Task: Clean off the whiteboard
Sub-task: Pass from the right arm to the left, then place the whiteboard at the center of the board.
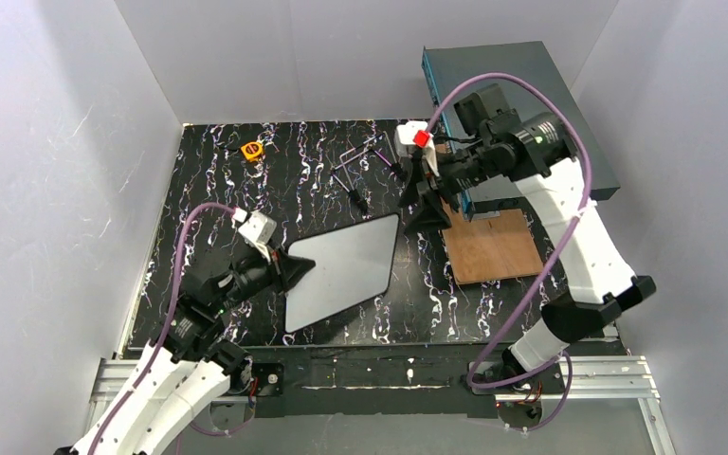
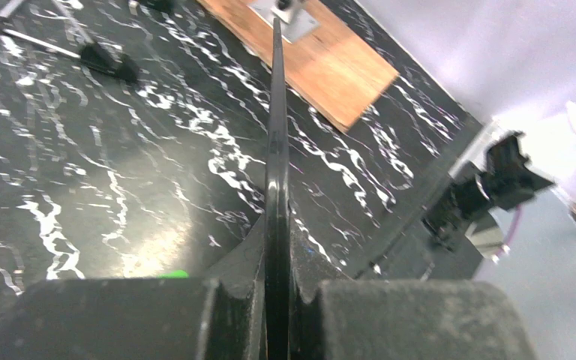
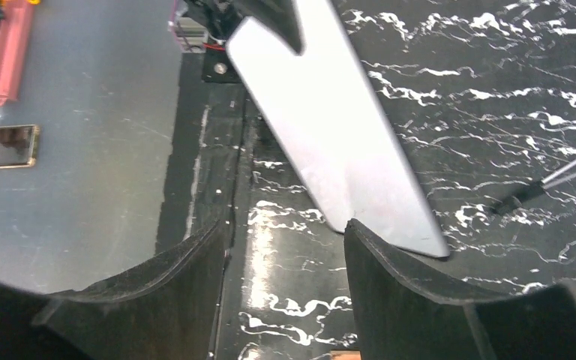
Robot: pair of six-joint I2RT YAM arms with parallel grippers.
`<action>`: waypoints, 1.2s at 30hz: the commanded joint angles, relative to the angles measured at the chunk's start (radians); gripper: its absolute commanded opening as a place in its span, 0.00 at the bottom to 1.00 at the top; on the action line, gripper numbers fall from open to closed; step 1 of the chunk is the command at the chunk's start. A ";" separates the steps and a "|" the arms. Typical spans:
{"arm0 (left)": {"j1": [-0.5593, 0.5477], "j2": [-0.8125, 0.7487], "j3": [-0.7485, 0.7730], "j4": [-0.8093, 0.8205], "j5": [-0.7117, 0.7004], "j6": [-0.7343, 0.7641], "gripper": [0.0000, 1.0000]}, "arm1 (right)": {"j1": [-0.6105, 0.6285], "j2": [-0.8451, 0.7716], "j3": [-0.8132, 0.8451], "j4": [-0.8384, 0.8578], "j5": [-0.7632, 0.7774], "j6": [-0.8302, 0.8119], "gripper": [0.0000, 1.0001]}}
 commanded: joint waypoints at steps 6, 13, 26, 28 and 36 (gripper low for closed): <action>0.044 0.353 0.243 0.326 -0.179 0.006 0.00 | -0.048 -0.166 -0.134 -0.012 -0.134 0.012 0.66; 0.177 0.615 0.388 0.508 -0.075 -0.102 0.00 | -0.146 -0.264 -0.288 0.073 -0.191 0.035 0.66; 0.253 1.060 0.646 0.808 0.020 -0.186 0.00 | -0.206 -0.309 -0.362 0.124 -0.233 0.062 0.67; 0.255 1.108 0.663 0.853 0.009 -0.186 0.00 | -0.207 -0.306 -0.359 0.122 -0.235 0.063 0.67; 0.266 1.303 0.777 0.970 0.005 -0.221 0.00 | -0.209 -0.298 -0.368 0.127 -0.232 0.063 0.67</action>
